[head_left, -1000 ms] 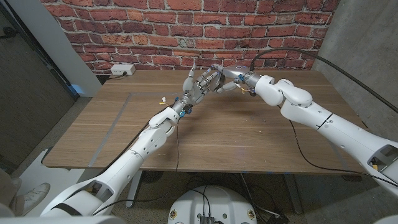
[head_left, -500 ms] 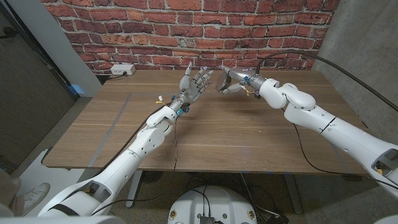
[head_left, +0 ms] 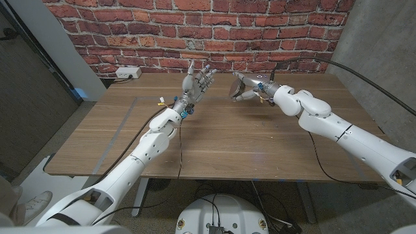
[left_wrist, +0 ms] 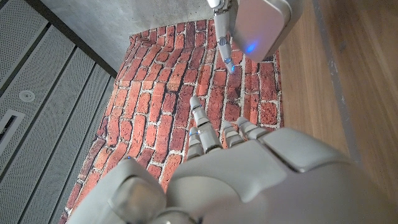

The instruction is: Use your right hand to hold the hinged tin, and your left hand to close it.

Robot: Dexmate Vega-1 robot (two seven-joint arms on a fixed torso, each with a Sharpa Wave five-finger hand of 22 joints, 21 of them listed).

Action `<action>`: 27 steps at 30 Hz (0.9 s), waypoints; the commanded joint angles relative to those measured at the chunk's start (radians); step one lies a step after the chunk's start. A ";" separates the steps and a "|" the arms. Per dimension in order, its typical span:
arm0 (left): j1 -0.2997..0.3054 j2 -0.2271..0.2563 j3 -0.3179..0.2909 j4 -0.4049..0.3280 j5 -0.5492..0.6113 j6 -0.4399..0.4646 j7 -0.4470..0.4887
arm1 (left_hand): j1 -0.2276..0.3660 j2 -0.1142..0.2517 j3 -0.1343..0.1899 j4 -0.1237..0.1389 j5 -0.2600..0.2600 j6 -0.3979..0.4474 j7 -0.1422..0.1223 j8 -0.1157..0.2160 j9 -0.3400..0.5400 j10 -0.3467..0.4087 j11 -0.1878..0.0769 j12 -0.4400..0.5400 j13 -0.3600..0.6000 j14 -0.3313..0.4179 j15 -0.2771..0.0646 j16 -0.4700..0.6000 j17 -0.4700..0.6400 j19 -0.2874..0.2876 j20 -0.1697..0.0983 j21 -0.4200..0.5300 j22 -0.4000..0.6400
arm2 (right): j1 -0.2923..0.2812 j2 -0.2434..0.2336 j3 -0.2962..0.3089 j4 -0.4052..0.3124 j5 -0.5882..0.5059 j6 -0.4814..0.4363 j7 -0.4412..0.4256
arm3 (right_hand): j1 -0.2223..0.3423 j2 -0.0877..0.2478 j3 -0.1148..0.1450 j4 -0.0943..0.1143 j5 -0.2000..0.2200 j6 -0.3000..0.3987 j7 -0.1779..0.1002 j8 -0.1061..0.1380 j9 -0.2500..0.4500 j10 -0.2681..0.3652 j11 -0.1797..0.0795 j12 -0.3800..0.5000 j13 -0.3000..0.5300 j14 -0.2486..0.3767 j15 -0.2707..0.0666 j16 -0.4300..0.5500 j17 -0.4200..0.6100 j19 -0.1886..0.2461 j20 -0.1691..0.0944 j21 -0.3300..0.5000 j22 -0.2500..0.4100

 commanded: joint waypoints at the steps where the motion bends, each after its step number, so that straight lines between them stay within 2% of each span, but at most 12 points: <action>1: -0.007 0.031 0.007 -0.005 0.051 -0.006 0.029 | 0.004 0.000 -0.012 0.006 0.005 -0.011 -0.015 -0.004 0.002 0.026 0.003 -0.004 0.003 0.075 -0.059 0.025 0.007 0.020 0.045 0.014 0.004 | 0.005 0.024 -0.018 0.036 0.019 0.016 -0.033 | 0.007 0.016 0.001 0.005 -0.006 -0.179 -0.004 0.007 0.000 0.248 -0.255 -0.007 0.004 -0.007 -0.005 -0.002 0.002 -0.004 0.006 -0.001 0.001; 2: -0.010 0.043 0.011 -0.008 0.080 -0.010 0.043 | 0.004 0.000 -0.013 0.006 0.005 -0.015 -0.017 -0.006 0.002 0.026 0.002 -0.005 0.004 0.080 -0.058 0.026 0.008 0.027 0.058 0.016 0.004 | 0.006 0.026 -0.021 0.038 0.018 0.019 -0.038 | 0.007 0.016 0.001 0.005 -0.006 -0.179 -0.005 0.007 0.000 0.249 -0.255 -0.007 0.004 -0.007 -0.006 -0.001 0.002 -0.004 0.006 -0.001 0.001; 7: -0.020 0.086 0.021 -0.028 0.161 -0.016 0.085 | 0.002 -0.001 -0.016 0.007 0.005 -0.019 -0.018 -0.006 0.003 0.022 0.002 -0.008 0.004 0.111 -0.063 0.034 0.010 0.036 0.066 0.018 0.005 | 0.008 0.038 -0.026 0.045 0.031 0.035 -0.049 | 0.007 0.017 0.001 0.005 -0.008 -0.174 -0.006 0.009 0.000 0.250 -0.256 -0.008 0.004 -0.008 -0.008 -0.001 0.002 -0.004 0.006 -0.001 0.001; 15: -0.035 0.129 0.045 -0.052 0.254 -0.017 0.112 | -0.001 -0.004 -0.022 0.009 0.006 0.011 -0.018 0.006 0.004 0.014 0.000 -0.012 0.005 0.103 -0.059 0.025 0.011 0.038 0.066 0.017 0.005 | 0.022 0.059 -0.033 0.061 0.069 0.070 -0.050 | 0.006 0.019 0.000 0.005 -0.012 -0.173 -0.009 0.008 0.000 0.238 -0.254 -0.016 0.005 -0.015 -0.009 -0.003 0.003 -0.004 0.006 -0.001 0.001; 17: -0.037 0.135 0.050 -0.057 0.271 -0.022 0.114 | -0.006 -0.005 -0.030 0.011 0.007 0.095 0.005 0.035 0.007 0.027 0.003 -0.009 0.005 0.099 -0.058 0.015 0.012 0.036 0.066 0.012 0.005 | 0.028 0.070 -0.036 0.071 0.077 0.075 -0.051 | 0.006 0.020 0.000 0.005 -0.012 -0.173 -0.009 0.008 0.000 0.238 -0.254 -0.017 0.005 -0.015 -0.009 -0.003 0.003 -0.004 0.006 -0.001 0.001; 20: -0.035 0.142 0.053 -0.066 0.297 -0.032 0.126 | -0.009 -0.005 -0.038 0.013 0.010 0.192 0.017 0.066 0.011 0.042 -0.001 -0.009 0.006 0.085 -0.053 0.005 0.012 0.037 0.064 0.010 0.005 | 0.037 0.091 -0.039 0.099 0.110 0.090 -0.048 | 0.005 0.020 -0.001 0.005 -0.014 -0.172 -0.007 0.008 0.000 0.240 -0.254 -0.018 0.006 -0.015 -0.007 -0.002 0.003 -0.004 0.006 -0.001 0.001; 24: -0.026 0.161 0.052 -0.094 0.346 -0.043 0.164 | -0.009 -0.004 -0.042 0.013 0.011 0.236 0.024 0.080 0.013 0.061 -0.006 -0.004 0.006 0.077 -0.055 0.001 0.012 0.032 0.060 0.007 0.005 | 0.042 0.113 -0.048 0.126 0.125 0.100 -0.067 | 0.005 0.020 -0.001 0.004 -0.015 -0.172 -0.008 0.008 0.000 0.237 -0.252 -0.021 0.006 -0.016 -0.009 -0.002 0.003 -0.003 0.005 -0.001 0.001; 27: -0.019 0.178 0.049 -0.118 0.376 -0.040 0.188 | -0.009 -0.003 -0.044 0.013 0.012 0.263 0.028 0.088 0.014 0.093 0.001 0.005 0.006 0.077 -0.056 0.000 0.012 0.031 0.052 0.006 0.005 | 0.043 0.124 -0.073 0.136 0.065 0.089 -0.118 | 0.005 0.021 -0.001 0.004 -0.016 -0.171 -0.008 0.008 0.000 0.236 -0.253 -0.022 0.006 -0.017 -0.010 -0.002 0.003 -0.003 0.005 0.000 0.001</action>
